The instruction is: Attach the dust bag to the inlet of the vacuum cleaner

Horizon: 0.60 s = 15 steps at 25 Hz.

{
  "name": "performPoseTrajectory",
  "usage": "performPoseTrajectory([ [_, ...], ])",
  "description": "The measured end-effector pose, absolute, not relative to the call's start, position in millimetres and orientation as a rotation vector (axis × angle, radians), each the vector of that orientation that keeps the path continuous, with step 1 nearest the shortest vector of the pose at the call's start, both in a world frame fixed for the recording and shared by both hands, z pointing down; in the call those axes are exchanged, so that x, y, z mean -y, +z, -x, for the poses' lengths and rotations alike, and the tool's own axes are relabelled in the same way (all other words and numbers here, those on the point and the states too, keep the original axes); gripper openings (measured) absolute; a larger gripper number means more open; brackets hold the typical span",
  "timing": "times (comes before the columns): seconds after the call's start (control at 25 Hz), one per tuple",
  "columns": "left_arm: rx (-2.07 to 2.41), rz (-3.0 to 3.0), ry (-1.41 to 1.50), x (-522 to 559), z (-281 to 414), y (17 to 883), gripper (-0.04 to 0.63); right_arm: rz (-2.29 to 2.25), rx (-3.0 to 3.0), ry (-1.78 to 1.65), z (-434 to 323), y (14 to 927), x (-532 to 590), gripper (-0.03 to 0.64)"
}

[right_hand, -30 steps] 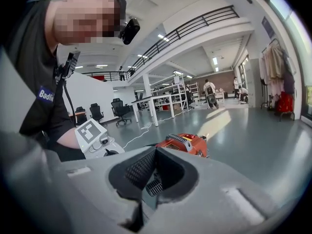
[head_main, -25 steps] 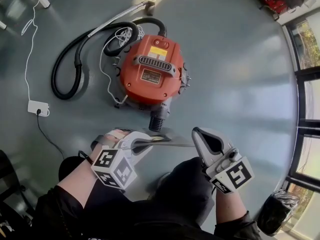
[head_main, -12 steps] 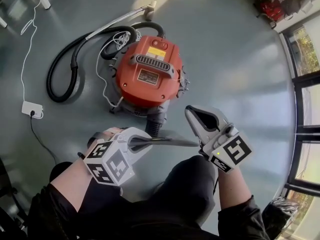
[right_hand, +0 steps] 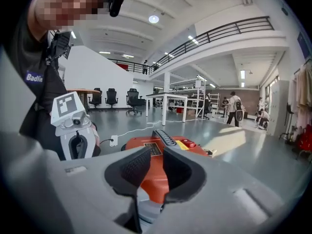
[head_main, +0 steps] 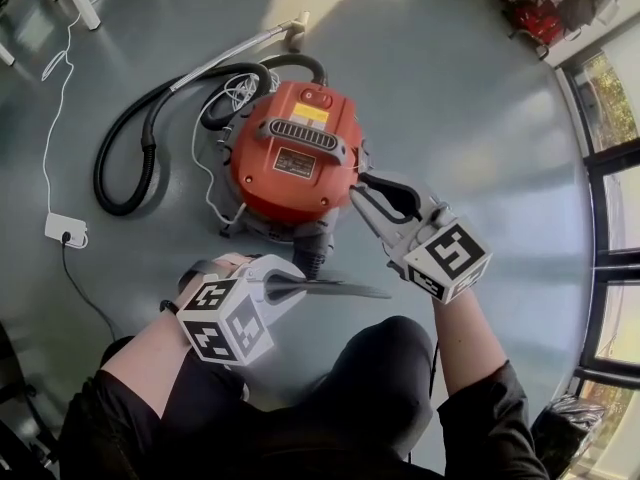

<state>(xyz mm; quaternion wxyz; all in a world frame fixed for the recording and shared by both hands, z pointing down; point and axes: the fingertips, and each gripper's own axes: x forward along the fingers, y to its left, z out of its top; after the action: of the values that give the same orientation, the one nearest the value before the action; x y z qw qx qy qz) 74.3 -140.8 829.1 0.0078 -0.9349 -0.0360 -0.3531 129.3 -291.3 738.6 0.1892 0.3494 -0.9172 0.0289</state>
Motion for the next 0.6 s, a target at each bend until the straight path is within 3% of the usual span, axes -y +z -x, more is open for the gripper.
performPoseTrajectory([
  [0.24,0.133,2.916,-1.101,147,-72,835,0.043,-0.914,2.511,-0.032,-122,758,338,0.132],
  [0.6,0.122,2.972,-1.094,155,-70,833,0.048,-0.686,2.55,-0.028,-102,774,361,0.149],
])
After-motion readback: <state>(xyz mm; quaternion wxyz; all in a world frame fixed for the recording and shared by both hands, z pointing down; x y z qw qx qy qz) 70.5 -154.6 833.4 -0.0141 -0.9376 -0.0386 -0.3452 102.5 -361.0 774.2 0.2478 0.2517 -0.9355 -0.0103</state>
